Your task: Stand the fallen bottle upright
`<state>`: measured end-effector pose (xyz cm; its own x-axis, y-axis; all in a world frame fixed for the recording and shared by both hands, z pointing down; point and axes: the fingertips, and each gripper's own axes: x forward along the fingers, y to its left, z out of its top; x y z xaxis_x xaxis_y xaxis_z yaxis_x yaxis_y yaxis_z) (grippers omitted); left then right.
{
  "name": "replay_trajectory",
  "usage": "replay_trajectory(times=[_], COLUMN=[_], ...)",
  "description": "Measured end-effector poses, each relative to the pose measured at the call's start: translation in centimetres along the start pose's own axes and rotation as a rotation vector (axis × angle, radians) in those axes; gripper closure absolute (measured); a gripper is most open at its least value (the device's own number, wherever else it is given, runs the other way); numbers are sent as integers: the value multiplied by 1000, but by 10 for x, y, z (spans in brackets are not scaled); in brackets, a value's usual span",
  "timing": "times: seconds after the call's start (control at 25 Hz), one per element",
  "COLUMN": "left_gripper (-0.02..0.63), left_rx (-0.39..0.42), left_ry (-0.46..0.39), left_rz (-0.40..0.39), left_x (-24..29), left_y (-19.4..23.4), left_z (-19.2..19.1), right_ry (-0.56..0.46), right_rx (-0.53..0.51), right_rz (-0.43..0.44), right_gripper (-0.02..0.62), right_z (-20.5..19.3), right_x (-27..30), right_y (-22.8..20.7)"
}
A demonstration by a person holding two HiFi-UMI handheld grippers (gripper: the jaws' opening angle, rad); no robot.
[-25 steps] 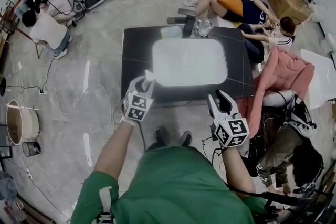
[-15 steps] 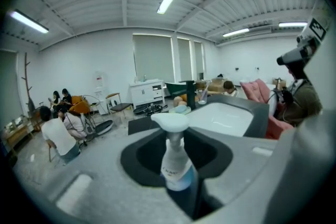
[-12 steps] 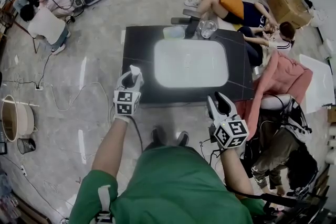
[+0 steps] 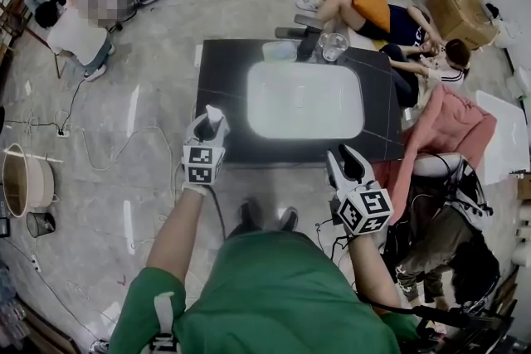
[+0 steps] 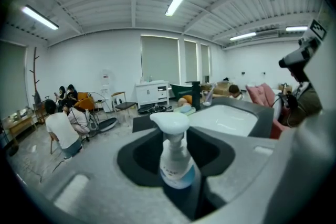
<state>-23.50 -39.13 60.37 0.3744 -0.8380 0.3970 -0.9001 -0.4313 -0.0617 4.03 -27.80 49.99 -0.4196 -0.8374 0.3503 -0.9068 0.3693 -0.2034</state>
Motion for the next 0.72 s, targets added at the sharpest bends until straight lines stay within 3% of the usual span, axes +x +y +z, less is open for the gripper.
replay_trajectory(times=[0.28,0.72], left_gripper=[399,393], left_rx=[-25,-99], left_ry=[31,19], left_rz=[14,70], left_x=[-3,-31], left_y=[-5,-10], left_z=[-12,-7], right_ry=[-13,-59], right_rx=[-1,6], right_rz=[16,26], right_gripper=[468,468], right_z=[-1,13], right_x=[-4,-13], right_y=[-5,-13])
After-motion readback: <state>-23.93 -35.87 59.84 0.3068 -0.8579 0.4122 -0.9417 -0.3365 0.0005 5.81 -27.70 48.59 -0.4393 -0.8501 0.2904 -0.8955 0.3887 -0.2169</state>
